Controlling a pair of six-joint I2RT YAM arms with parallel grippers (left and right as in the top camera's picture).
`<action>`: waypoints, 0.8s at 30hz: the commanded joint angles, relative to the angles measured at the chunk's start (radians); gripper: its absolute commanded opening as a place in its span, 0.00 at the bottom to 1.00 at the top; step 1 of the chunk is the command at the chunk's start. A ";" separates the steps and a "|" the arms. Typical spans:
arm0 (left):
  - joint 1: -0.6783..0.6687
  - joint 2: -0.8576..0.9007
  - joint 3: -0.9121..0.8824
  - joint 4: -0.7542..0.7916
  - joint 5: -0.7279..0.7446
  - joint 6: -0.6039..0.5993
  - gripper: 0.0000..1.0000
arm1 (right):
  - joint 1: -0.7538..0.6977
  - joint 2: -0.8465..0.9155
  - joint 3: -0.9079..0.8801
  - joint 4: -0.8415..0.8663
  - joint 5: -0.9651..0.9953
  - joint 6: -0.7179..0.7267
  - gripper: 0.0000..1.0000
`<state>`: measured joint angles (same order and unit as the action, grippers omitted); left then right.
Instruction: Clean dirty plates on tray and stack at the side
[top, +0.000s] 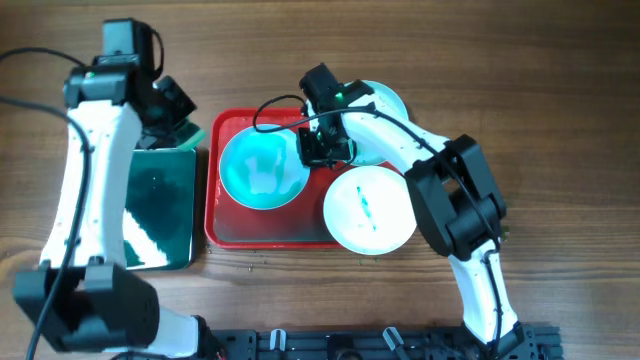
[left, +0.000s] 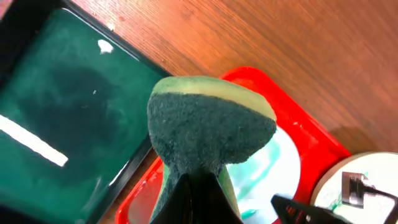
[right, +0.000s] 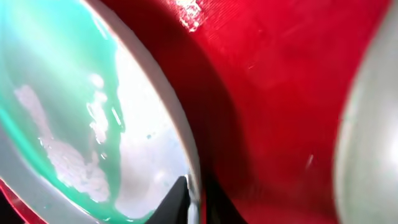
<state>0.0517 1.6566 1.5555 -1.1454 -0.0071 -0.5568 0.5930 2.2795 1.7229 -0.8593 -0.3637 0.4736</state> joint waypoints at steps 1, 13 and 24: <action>0.004 0.009 0.006 -0.029 -0.013 0.072 0.04 | 0.018 0.021 -0.011 -0.004 0.031 0.035 0.13; 0.003 0.011 0.006 -0.030 -0.013 0.082 0.04 | 0.075 -0.248 -0.001 -0.150 0.576 0.034 0.04; 0.003 0.011 0.006 -0.030 -0.013 0.082 0.04 | 0.408 -0.305 -0.001 -0.369 1.296 0.198 0.04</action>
<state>0.0521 1.6611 1.5558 -1.1751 -0.0071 -0.4908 0.9520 1.9949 1.7210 -1.2037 0.6735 0.5816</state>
